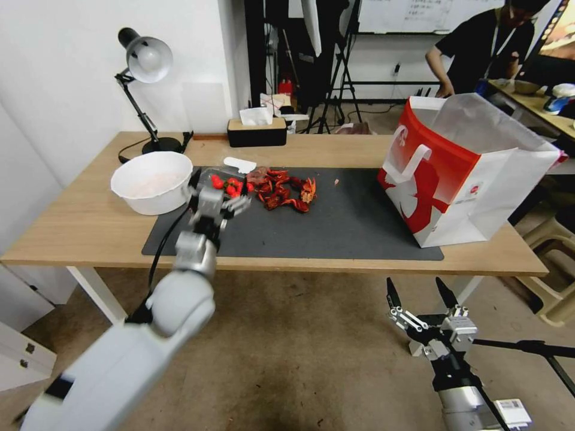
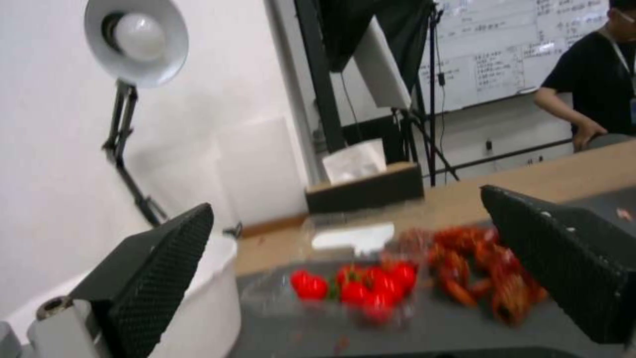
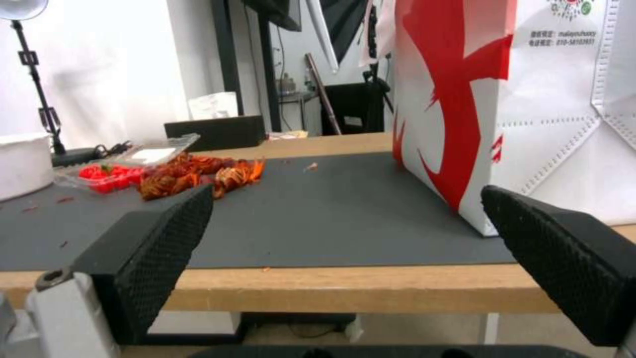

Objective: Pick up the trash from the table and place it into the takeout bag.

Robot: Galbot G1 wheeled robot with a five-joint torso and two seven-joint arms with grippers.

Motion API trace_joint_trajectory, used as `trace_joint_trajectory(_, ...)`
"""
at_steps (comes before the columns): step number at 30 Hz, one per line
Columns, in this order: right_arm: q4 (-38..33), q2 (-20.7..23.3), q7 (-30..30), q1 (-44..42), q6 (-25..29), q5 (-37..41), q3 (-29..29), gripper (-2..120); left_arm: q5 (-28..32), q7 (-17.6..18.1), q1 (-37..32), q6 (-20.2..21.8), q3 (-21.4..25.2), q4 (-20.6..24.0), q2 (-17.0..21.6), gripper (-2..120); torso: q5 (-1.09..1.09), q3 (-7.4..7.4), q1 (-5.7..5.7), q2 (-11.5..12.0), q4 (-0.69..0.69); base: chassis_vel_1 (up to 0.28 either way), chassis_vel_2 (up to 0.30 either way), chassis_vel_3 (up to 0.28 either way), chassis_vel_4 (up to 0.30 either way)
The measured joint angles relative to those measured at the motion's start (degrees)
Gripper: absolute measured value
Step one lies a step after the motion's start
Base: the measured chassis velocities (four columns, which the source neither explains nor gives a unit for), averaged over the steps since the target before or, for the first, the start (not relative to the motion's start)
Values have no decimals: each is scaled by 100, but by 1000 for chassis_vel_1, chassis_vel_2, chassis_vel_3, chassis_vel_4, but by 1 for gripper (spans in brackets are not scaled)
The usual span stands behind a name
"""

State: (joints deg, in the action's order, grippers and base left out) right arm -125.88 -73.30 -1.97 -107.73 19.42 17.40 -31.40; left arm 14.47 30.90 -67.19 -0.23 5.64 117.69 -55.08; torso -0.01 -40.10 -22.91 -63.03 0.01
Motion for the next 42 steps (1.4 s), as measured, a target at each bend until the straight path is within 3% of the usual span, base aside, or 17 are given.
trace_joint_trajectory(9, -42, 6, 3, 6, -24, 0, 18, 100, -346, -187, -1045, -233, 381, 289, -389, 100, 1, 0, 0, 0, -3, 0, 0, 0, 0)
trace_joint_trajectory(14, -99, -5, 1, -8, -33, 2, 17, 100, -447, -533, -1712, -247, 773, 553, -687, 100, 2, 0, 0, 0, 0, 0, 0, 0, 0)
trace_joint_trajectory(26, -159, -4, -83, -79, -45, 3, -2, 100, -544, -765, -2880, -703, 1098, 707, -1091, 100, 1, 0, -1, 0, -1, 0, 0, 0, 0)
trace_joint_trajectory(42, 33, 13, -366, 149, -146, -185, 7, 100, -334, -914, -3035, -663, 1259, 626, -1387, 100, 1, -1, -1, 1, -1, 0, 0, 0, 0)
